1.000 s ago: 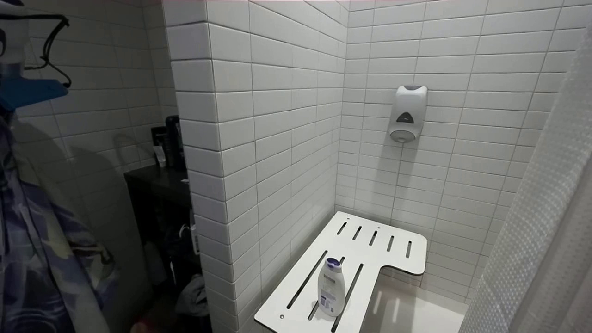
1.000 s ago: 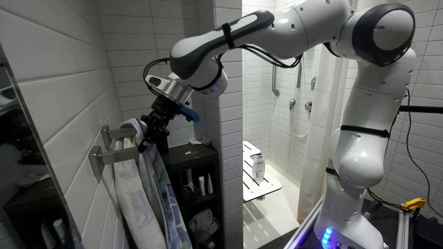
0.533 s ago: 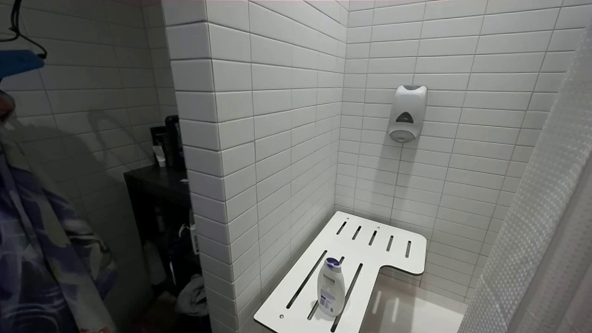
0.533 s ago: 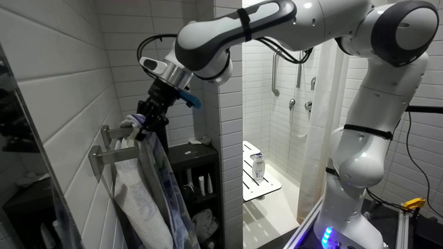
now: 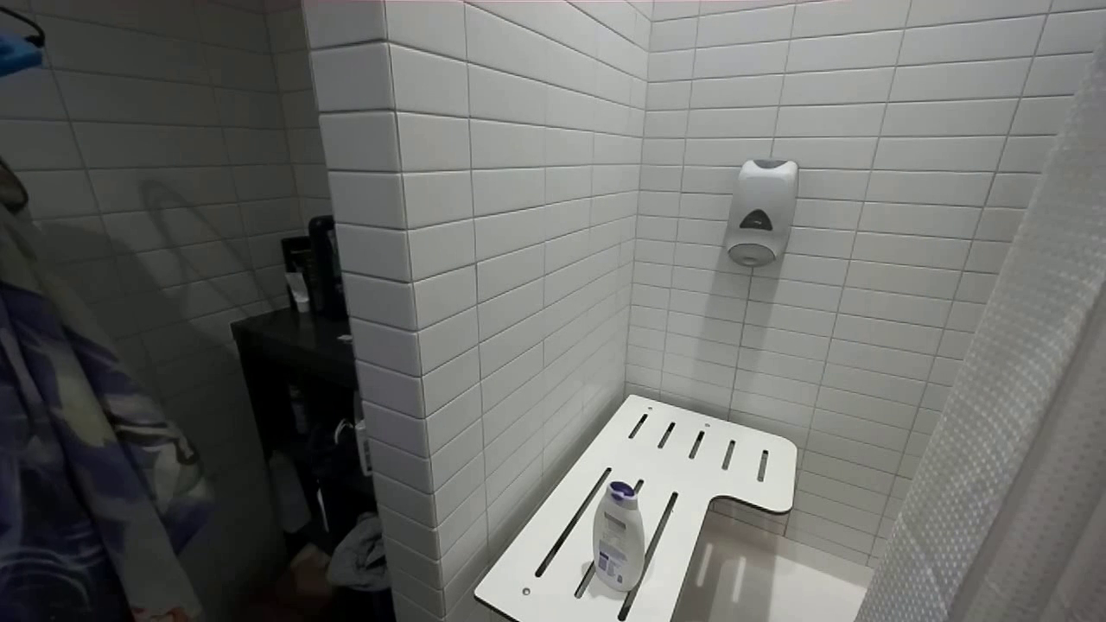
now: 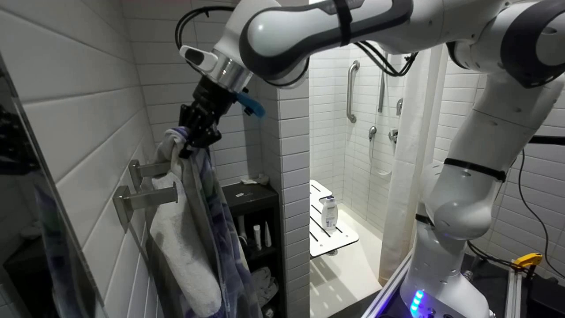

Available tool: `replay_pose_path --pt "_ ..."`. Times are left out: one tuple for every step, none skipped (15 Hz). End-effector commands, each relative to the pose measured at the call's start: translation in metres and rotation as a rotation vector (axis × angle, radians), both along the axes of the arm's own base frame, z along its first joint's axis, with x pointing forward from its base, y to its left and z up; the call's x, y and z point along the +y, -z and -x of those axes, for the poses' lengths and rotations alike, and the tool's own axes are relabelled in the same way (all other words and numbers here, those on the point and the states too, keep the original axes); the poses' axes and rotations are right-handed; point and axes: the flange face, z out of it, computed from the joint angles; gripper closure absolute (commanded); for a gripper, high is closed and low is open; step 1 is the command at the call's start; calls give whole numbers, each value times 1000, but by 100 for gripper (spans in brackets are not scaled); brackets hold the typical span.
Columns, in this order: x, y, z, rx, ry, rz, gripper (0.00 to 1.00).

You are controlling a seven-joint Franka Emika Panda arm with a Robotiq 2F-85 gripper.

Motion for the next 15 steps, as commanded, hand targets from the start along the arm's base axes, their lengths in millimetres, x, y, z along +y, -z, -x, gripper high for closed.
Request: replay_pose_path --pt "-6 -48 25 -81 12 4 97" --pt "-9 -53 27 -90 24 8 97" --pt "-12 -57 29 -98 42 12 97" --pt "-16 -62 31 -103 69 18 97" --pt "-19 -66 33 -105 98 29 97" --pt "-24 -74 35 -119 140 39 97" --pt "-28 -82 37 -134 184 42 97" --pt "-34 -89 36 -144 229 50 97" --pt "-42 -95 32 -151 278 56 97" --pt "-50 -100 28 -156 321 56 97" --pt "-59 -104 24 -156 363 55 97" --pt "-68 -109 21 -162 402 47 97" --pt "-76 -114 19 -170 433 40 97" --pt "-84 -118 18 -177 462 33 97" --pt "-92 -122 18 -183 482 21 97"
